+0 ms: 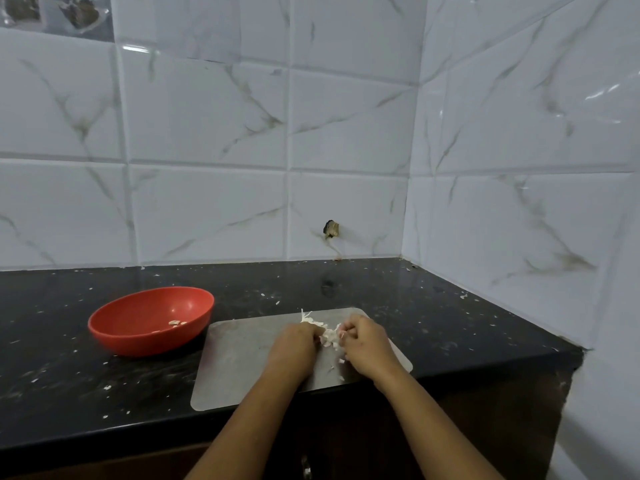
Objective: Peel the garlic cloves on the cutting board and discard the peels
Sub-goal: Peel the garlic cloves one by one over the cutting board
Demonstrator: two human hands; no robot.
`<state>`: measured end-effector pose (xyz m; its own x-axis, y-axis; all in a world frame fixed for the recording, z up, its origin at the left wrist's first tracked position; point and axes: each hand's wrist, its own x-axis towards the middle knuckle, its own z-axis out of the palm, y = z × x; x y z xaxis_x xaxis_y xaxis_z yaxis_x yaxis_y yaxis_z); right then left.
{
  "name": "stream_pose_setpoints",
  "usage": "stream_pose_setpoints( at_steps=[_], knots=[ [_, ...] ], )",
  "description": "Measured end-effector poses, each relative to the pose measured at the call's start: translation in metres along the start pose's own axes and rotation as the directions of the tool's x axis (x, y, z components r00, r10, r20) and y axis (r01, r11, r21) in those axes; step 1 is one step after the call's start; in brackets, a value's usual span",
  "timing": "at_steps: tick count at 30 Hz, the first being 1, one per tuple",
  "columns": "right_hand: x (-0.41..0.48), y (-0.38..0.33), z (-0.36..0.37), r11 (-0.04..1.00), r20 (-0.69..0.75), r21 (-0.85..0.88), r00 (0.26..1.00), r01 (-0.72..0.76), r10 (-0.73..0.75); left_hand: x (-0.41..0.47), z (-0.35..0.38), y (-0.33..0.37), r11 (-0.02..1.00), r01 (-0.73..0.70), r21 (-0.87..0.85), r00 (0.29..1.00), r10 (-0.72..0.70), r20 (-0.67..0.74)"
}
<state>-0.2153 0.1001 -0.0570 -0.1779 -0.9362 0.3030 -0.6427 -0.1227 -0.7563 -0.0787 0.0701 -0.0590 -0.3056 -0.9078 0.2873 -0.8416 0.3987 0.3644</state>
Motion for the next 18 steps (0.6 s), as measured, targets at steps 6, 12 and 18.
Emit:
stream_pose_setpoints(
  at_steps=[6, 12, 18],
  knots=[
    [0.002, -0.008, 0.014, 0.972, -0.014, 0.226, 0.997, -0.068, 0.073, -0.001, -0.004, -0.003, 0.99, -0.037, -0.139, 0.998, 0.029, -0.061],
    [0.0, -0.017, 0.014, 0.905, -0.041, 0.425, 0.998, -0.025, 0.046, -0.008, -0.023, -0.021, 0.861, 0.028, -0.509, 0.988, -0.101, -0.117],
    [-0.006, -0.034, 0.033, 0.839, 0.025, 0.544, 1.0, -0.012, -0.002, -0.031, -0.036, -0.04, 0.788, -0.022, -0.615, 0.974, -0.123, -0.192]
  ],
)
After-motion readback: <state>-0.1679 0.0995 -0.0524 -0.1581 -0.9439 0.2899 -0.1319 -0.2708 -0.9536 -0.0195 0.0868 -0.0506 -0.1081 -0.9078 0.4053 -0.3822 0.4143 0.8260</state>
